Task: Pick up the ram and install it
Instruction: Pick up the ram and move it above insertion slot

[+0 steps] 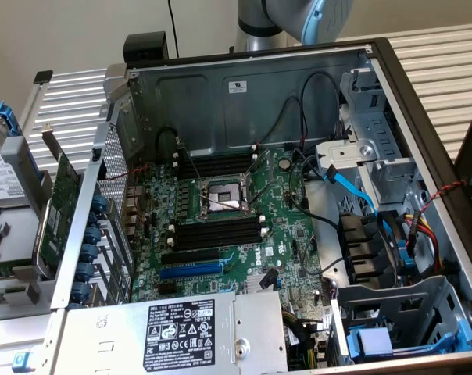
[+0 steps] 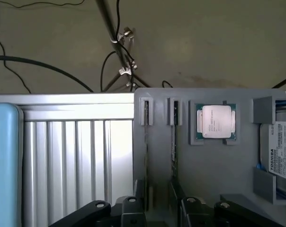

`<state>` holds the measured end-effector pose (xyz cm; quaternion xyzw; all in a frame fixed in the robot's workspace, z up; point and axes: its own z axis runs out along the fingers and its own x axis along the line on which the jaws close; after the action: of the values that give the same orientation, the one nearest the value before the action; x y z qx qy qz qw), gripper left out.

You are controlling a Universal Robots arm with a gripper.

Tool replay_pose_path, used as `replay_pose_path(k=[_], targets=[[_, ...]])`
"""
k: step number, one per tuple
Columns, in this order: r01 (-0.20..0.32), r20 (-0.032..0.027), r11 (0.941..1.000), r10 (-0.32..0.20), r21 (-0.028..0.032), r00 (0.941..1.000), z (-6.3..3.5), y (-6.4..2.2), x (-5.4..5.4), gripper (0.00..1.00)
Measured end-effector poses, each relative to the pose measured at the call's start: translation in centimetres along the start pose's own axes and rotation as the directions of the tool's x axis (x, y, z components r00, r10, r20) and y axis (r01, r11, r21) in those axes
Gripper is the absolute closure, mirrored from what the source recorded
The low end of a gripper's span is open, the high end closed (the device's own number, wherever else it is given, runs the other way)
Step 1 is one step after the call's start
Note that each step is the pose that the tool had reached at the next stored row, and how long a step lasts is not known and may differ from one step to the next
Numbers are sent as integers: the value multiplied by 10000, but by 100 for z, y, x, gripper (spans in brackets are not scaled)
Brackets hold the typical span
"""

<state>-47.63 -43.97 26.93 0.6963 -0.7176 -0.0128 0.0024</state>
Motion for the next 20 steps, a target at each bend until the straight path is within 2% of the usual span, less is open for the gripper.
replay_pose_path(k=[1,15,17,20], targets=[[0,0,10000,0,0,10000,18,-1,0,61],[0,-17,10000,0,8,10000,262,-16,29,61],[0,-16,10000,0,33,10000,294,-17,30,61],[1,-23,9999,-1,155,10000,320,-17,31,61]])
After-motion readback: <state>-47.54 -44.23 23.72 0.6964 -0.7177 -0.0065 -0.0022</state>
